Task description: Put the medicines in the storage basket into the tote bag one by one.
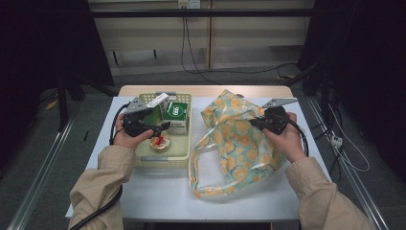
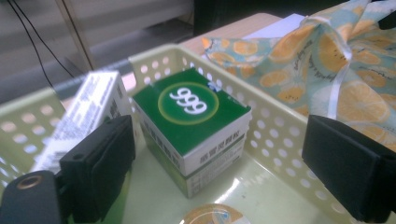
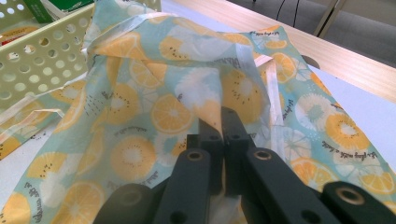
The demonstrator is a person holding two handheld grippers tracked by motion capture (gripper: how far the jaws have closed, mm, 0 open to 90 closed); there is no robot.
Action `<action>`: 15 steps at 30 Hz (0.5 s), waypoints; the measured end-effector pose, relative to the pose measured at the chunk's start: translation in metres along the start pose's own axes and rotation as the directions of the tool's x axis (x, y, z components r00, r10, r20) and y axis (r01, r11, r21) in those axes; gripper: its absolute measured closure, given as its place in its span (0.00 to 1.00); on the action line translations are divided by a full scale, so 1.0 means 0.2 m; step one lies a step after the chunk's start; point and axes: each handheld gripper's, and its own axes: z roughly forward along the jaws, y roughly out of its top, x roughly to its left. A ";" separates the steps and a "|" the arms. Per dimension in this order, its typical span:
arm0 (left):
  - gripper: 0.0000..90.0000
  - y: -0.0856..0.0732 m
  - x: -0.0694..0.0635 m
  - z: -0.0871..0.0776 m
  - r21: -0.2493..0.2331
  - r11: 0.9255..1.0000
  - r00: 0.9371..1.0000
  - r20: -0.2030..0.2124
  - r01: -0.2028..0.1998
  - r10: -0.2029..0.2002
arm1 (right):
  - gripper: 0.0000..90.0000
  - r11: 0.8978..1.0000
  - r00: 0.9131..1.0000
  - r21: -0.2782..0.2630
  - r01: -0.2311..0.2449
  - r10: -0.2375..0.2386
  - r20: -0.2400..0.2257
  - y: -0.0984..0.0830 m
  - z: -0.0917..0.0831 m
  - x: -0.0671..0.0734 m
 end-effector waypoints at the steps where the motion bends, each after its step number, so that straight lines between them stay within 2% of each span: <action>1: 0.11 -0.01 0.00 0.01 0.010 1.000 1.000 0.012 0.011 -0.011 | 1.00 1.000 1.000 0.001 0.001 -0.001 0.000 0.00 0.00 0.00; 5: 0.09 -0.06 0.00 0.05 0.075 0.997 0.999 0.037 -0.021 0.018 | 1.00 1.000 1.000 -0.001 0.001 -0.001 0.001 0.00 0.00 0.00; 7: 0.09 -0.08 0.00 0.07 0.096 0.995 0.999 0.052 -0.020 0.015 | 1.00 1.000 1.000 -0.001 0.000 0.000 0.000 0.00 0.00 0.00; 9: 0.09 -0.10 0.00 0.08 0.111 0.993 0.999 0.047 -0.024 0.019 | 1.00 1.000 1.000 0.000 0.002 -0.002 0.001 -0.01 0.00 0.00; 11: 0.09 -0.11 0.00 0.08 0.120 0.993 0.998 0.060 -0.003 -0.004 | 1.00 1.000 1.000 0.001 0.000 0.000 0.001 -0.01 0.00 0.00; 13: 0.09 -0.13 0.01 0.09 0.140 0.990 0.998 0.067 -0.010 0.001 | 1.00 1.000 1.000 0.001 0.000 0.000 0.001 -0.01 0.01 0.00; 14: 0.09 -0.13 0.01 0.09 0.147 0.989 0.998 0.065 -0.020 0.011 | 1.00 1.000 1.000 0.001 -0.001 0.001 0.000 -0.02 0.01 0.00; 15: 0.10 -0.14 0.00 0.10 0.158 0.987 0.999 0.043 -0.017 0.010 | 1.00 1.000 1.000 0.002 -0.001 0.001 0.002 -0.02 0.01 0.00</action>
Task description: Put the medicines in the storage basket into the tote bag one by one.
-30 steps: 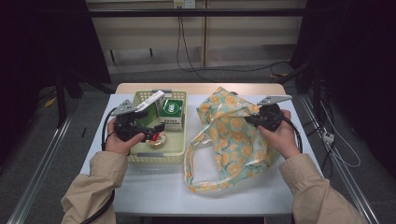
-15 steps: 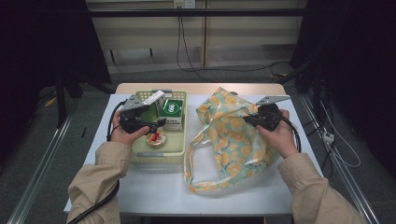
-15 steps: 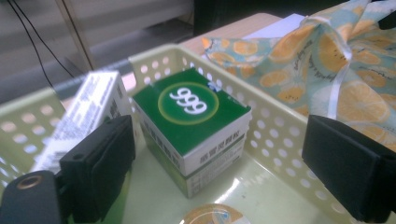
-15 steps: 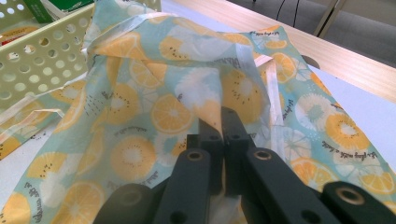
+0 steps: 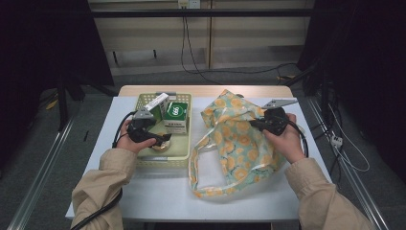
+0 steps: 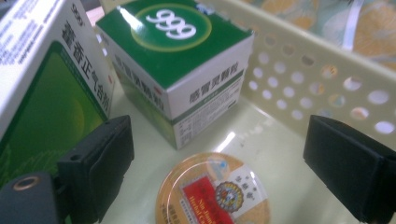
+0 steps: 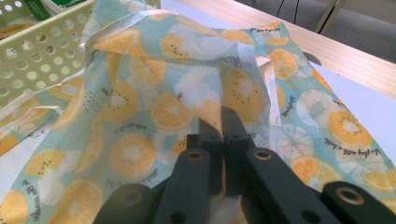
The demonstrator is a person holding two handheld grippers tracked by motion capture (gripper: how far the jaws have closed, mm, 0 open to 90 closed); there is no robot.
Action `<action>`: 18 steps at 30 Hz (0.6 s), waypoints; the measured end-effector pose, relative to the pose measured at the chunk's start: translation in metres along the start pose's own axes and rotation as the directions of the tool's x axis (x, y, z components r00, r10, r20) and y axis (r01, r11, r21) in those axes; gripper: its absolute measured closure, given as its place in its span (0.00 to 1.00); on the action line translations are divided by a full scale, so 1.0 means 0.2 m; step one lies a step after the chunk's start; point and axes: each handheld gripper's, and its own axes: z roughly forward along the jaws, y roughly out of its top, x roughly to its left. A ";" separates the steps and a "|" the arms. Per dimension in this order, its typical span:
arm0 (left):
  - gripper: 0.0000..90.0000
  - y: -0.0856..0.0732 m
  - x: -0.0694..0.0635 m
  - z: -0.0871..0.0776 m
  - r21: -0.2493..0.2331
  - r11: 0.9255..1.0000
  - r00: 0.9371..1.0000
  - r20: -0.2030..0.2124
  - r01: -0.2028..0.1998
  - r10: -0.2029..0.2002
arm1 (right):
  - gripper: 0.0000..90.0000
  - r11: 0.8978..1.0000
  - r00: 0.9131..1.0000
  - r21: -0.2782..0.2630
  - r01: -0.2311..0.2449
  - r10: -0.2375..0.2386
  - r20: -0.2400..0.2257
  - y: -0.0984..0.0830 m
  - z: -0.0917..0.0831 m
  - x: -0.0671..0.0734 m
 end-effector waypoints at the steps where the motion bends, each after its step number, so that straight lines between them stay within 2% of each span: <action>1: 0.10 0.00 0.01 0.00 0.014 1.000 1.000 0.017 -0.003 0.003 | 1.00 1.000 1.000 0.001 -0.001 0.001 0.000 0.00 0.00 0.00; 2: 0.10 0.00 0.01 0.01 0.018 1.000 1.000 0.021 0.003 -0.004 | 1.00 1.000 1.000 0.002 -0.002 0.002 0.000 0.00 0.00 0.00; 5: 0.12 0.00 0.00 0.02 0.053 0.998 1.000 0.021 -0.019 0.018 | 1.00 1.000 1.000 0.004 0.001 -0.001 -0.001 0.00 0.01 0.00; 6: 0.12 0.00 -0.01 0.03 0.059 0.998 1.000 0.006 -0.014 0.014 | 1.00 1.000 1.000 0.003 0.001 -0.001 -0.001 0.00 0.01 0.01; 7: 0.12 0.00 0.00 0.04 0.071 0.997 1.000 0.017 -0.019 0.018 | 1.00 1.000 1.000 0.003 0.002 -0.002 -0.002 0.00 0.01 0.01; 8: 0.12 0.00 -0.01 0.04 0.085 0.996 1.000 0.002 -0.012 0.012 | 1.00 1.000 1.000 0.004 0.002 -0.002 -0.003 0.00 0.01 0.01; 10: 0.12 -0.01 0.01 0.05 0.090 0.996 1.000 0.018 -0.002 0.000 | 1.00 1.000 1.000 0.005 0.007 -0.007 -0.004 0.00 0.01 0.01; 14: 0.12 -0.02 0.01 0.06 0.113 0.993 1.000 -0.007 0.016 -0.015 | 1.00 1.000 1.000 0.004 0.006 -0.006 -0.004 0.00 0.01 0.01; 15: 0.12 -0.02 0.01 0.07 0.116 0.993 1.000 0.010 0.020 -0.021 | 1.00 1.000 1.000 0.003 0.005 -0.005 -0.004 -0.01 0.01 0.01; 18: 0.13 -0.02 0.01 0.08 0.146 0.989 1.000 0.003 0.000 -0.001 | 1.00 1.000 1.000 0.004 0.004 -0.004 -0.005 -0.01 0.01 0.01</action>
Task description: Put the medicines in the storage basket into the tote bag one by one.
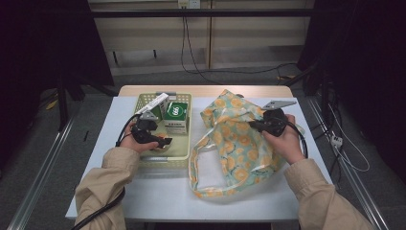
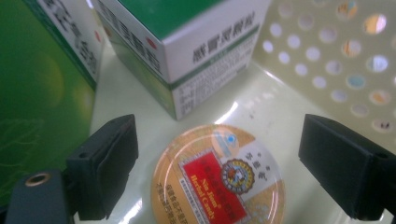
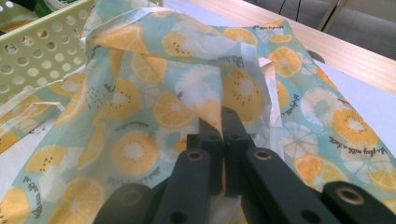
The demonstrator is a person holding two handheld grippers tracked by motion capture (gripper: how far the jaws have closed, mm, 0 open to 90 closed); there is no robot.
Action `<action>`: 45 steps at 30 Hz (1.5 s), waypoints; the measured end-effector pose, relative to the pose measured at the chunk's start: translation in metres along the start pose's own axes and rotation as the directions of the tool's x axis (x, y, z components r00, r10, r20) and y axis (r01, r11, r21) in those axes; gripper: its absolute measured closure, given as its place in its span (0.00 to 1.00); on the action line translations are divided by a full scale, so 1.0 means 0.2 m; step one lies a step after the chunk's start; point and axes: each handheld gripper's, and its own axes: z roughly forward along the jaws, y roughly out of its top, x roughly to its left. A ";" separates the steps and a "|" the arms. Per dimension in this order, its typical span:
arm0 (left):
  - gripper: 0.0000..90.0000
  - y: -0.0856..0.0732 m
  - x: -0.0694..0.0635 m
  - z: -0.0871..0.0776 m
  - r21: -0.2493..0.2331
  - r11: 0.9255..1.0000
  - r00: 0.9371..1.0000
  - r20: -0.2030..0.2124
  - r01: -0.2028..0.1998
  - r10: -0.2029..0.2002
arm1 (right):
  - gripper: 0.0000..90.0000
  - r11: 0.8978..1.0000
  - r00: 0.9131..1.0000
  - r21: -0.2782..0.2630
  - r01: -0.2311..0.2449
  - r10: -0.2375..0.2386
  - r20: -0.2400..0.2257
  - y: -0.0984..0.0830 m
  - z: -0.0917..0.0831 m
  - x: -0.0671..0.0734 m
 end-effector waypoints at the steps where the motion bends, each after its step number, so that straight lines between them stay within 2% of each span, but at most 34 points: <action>1: 0.13 0.00 0.00 0.00 0.012 1.000 1.000 -0.002 0.001 -0.001 | 1.00 1.000 1.000 0.001 0.000 0.000 0.000 0.00 0.00 0.00; 5: 0.14 0.00 0.01 0.02 0.045 0.999 1.000 -0.011 0.019 -0.018 | 1.00 1.000 1.000 -0.001 -0.004 0.004 -0.001 0.00 0.00 0.00; 7: 0.15 0.00 0.01 0.04 0.065 0.998 1.000 -0.013 0.016 -0.016 | 1.00 1.000 1.000 -0.002 -0.003 0.003 -0.001 0.00 0.00 -0.01; 8: 0.15 0.00 0.00 0.04 0.073 0.997 1.000 -0.027 0.013 -0.011 | 1.00 1.000 1.000 -0.003 -0.002 0.002 0.000 0.00 -0.01 -0.01; 12: 0.16 0.00 0.00 0.07 0.124 0.992 1.000 0.000 -0.005 0.005 | 1.00 1.000 1.000 -0.004 -0.005 0.005 -0.001 0.00 -0.01 -0.01; 13: 0.17 -0.01 -0.01 0.08 0.118 0.993 1.000 -0.017 -0.004 0.006 | 1.00 1.000 1.000 -0.005 -0.005 0.005 -0.002 0.00 -0.01 -0.01; 14: 0.17 -0.01 -0.01 0.08 0.131 0.991 1.000 -0.009 -0.019 0.020 | 1.00 1.000 1.000 -0.006 -0.005 0.005 -0.002 -0.01 -0.01 -0.01; 16: 0.20 -0.01 -0.01 0.08 0.134 0.991 1.000 -0.012 -0.020 0.022 | 1.00 1.000 1.000 -0.006 -0.005 0.005 -0.003 -0.01 -0.01 0.00; 17: 0.21 -0.01 -0.02 0.08 0.135 0.991 0.999 -0.029 -0.013 0.017 | 1.00 1.000 1.000 -0.006 -0.006 0.006 -0.002 -0.01 -0.01 0.00; 18: 0.21 -0.01 -0.01 0.09 0.137 0.991 1.000 0.008 -0.008 0.007 | 1.00 1.000 1.000 -0.005 -0.006 0.006 -0.001 -0.01 -0.01 0.00; 23: 0.23 -0.01 -0.01 0.09 0.146 0.989 1.000 0.003 -0.008 0.008 | 1.00 1.000 1.000 0.000 -0.012 0.012 -0.001 -0.03 0.00 -0.01; 24: 0.23 -0.01 -0.01 0.09 0.140 0.990 1.000 0.005 -0.008 0.007 | 1.00 1.000 1.000 0.000 -0.010 0.010 -0.001 -0.03 0.00 0.00; 27: 0.24 0.00 -0.02 0.08 0.137 0.990 0.999 -0.030 -0.015 0.020 | 1.00 1.000 1.000 -0.002 -0.011 0.011 0.001 -0.03 -0.01 0.00; 29: 0.24 0.00 -0.01 0.07 0.122 0.992 0.999 -0.036 -0.010 0.015 | 1.00 1.000 1.000 -0.004 -0.010 0.010 0.004 -0.03 -0.01 -0.01; 33: 0.24 0.01 0.01 0.04 0.070 0.997 1.000 -0.021 0.023 -0.021 | 1.00 1.000 1.000 -0.005 -0.008 0.008 0.004 -0.02 -0.02 0.00; 36: 0.24 0.03 0.01 0.02 0.060 0.997 0.999 -0.027 0.045 -0.044 | 1.00 1.000 1.000 -0.006 -0.004 0.004 0.002 -0.01 -0.02 0.00; 38: 0.24 0.04 0.01 0.01 0.066 0.997 0.999 -0.021 0.035 -0.034 | 1.00 1.000 1.000 -0.007 -0.004 0.004 0.000 -0.01 -0.01 0.00; 42: 0.24 0.10 -0.01 -0.03 0.037 0.999 0.999 -0.020 0.035 -0.034 | 1.00 1.000 1.000 -0.007 -0.002 0.002 -0.005 0.00 -0.01 0.01; 45: 0.24 0.16 -0.03 -0.06 0.021 0.999 0.999 0.000 0.041 -0.041 | 1.00 1.000 1.000 -0.007 -0.009 0.009 -0.011 0.00 0.00 0.00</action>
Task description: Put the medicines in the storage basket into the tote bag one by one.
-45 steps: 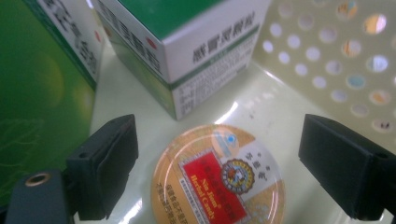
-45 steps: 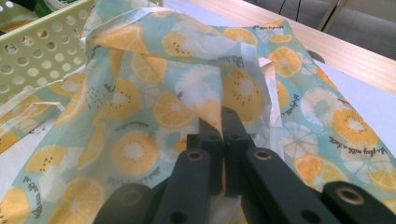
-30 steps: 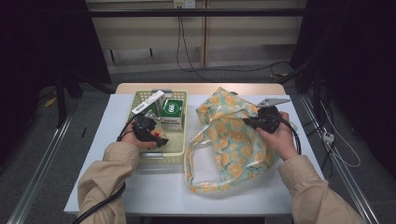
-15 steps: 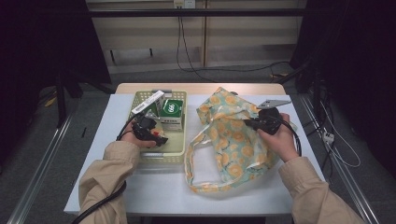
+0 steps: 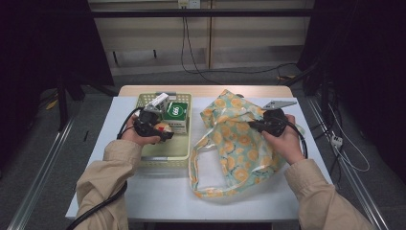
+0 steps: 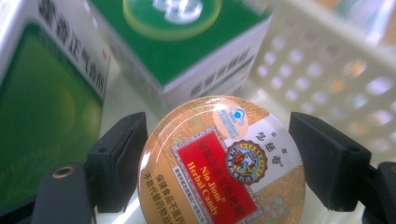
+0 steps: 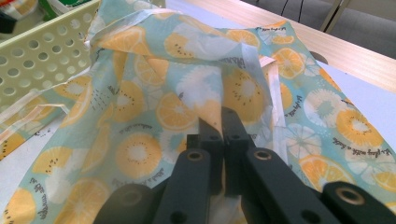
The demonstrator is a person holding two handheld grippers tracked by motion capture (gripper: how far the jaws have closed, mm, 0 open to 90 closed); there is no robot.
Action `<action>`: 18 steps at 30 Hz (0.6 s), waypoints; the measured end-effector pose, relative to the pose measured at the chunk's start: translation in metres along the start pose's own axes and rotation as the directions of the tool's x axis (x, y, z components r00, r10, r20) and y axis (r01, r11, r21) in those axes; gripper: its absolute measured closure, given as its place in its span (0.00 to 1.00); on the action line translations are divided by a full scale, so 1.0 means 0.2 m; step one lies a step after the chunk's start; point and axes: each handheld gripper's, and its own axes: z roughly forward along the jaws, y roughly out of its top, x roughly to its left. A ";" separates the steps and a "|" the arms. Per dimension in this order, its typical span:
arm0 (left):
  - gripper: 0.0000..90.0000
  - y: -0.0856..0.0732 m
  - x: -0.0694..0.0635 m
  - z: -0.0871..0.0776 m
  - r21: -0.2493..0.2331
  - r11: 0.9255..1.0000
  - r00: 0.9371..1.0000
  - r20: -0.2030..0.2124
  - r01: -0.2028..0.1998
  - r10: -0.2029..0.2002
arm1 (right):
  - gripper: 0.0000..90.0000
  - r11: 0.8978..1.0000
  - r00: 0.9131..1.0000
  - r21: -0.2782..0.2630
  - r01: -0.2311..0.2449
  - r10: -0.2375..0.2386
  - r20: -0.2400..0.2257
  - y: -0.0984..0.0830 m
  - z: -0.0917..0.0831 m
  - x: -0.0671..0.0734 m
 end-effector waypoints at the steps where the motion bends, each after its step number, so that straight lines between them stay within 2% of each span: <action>1: 0.24 0.02 -0.01 -0.01 -0.010 1.000 1.000 0.005 0.000 0.000 | 1.00 1.000 1.000 -0.001 -0.001 0.001 -0.001 0.00 0.00 0.00; 5: 0.24 0.09 -0.07 -0.06 -0.069 0.998 0.999 0.041 -0.003 0.006 | 1.00 1.000 1.000 0.003 -0.007 0.007 -0.004 0.00 0.01 0.00; 10: 0.24 0.19 -0.18 -0.08 -0.105 0.994 0.995 0.090 -0.023 0.033 | 1.00 1.000 1.000 -0.001 -0.008 0.008 0.000 0.00 0.01 -0.01; 16: 0.24 0.28 -0.34 -0.07 -0.142 0.988 0.986 0.147 -0.063 0.084 | 1.00 1.000 1.000 -0.003 -0.020 0.020 -0.005 0.00 0.01 -0.01; 18: 0.24 0.31 -0.38 -0.05 -0.149 0.987 0.983 0.160 -0.064 0.088 | 1.00 1.000 1.000 -0.004 -0.019 0.019 -0.006 0.00 0.01 -0.01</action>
